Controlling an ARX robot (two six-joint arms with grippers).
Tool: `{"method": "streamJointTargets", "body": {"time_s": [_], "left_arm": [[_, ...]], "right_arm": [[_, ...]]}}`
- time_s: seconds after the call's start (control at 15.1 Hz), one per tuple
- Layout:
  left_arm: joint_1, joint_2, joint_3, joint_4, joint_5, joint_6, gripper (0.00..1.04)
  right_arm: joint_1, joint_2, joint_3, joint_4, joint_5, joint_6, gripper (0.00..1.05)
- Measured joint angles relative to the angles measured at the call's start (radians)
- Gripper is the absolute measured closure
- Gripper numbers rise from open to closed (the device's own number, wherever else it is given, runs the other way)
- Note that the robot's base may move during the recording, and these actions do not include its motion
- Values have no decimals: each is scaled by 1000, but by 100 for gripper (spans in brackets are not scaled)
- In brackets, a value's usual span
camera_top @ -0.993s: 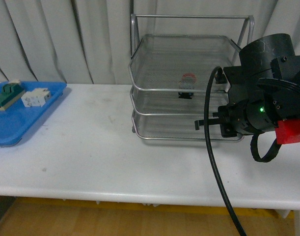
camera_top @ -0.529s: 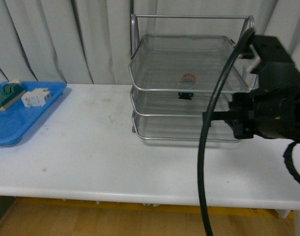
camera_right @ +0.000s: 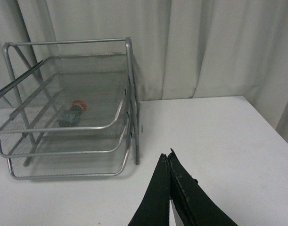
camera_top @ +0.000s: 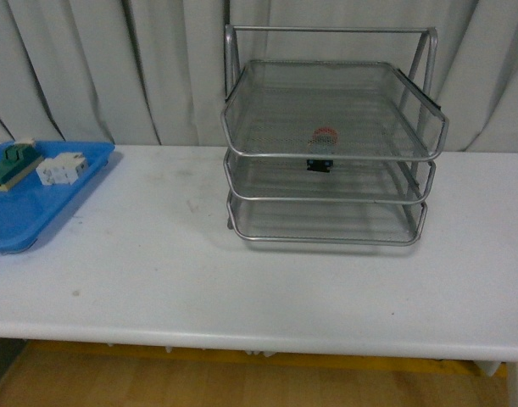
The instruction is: Place button on rack with both arms
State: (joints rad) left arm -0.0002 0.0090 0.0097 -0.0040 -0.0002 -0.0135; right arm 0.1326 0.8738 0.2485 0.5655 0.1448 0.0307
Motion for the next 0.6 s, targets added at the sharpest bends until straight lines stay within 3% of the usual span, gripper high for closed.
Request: {"method": "streamJointTargets", "body": {"time_s": [0.2,0.6], "left_arm": [[0,0,0,0,0,0,7],[0,0,0,0,0,0,7]], "right_arm": [[-126,-242,-104,-69,-135,-23,103],[-133,-368,-174,-137,-142,-24,103]]}}
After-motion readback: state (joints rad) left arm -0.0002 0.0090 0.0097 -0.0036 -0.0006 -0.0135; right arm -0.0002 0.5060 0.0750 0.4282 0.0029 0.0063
